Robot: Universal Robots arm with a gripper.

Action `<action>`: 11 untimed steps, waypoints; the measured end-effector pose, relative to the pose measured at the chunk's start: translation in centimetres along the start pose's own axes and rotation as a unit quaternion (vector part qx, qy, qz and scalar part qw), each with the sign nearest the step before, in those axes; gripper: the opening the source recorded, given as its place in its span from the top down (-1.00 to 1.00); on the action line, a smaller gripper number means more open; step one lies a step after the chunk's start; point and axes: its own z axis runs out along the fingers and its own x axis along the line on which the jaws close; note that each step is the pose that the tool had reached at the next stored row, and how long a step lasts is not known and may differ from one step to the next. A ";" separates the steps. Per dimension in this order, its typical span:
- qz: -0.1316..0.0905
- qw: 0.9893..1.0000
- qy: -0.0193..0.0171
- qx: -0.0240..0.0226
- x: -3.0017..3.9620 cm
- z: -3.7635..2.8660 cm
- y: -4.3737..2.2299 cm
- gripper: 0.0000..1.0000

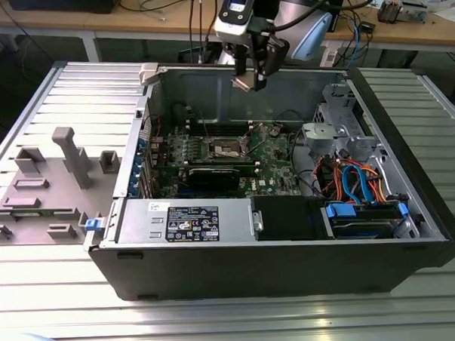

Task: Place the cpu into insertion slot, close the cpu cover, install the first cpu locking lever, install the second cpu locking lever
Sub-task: 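Place the cpu into insertion slot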

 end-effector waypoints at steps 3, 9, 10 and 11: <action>0.025 1.000 -0.002 0.000 0.00 0.07 0.00 -0.08; 0.085 0.996 -0.008 -0.002 -0.01 0.19 -0.01 -0.08; 0.092 0.996 -0.008 -0.002 0.00 0.21 -0.02 -0.08; 0.097 0.995 -0.009 -0.002 0.00 0.21 -0.03 -0.08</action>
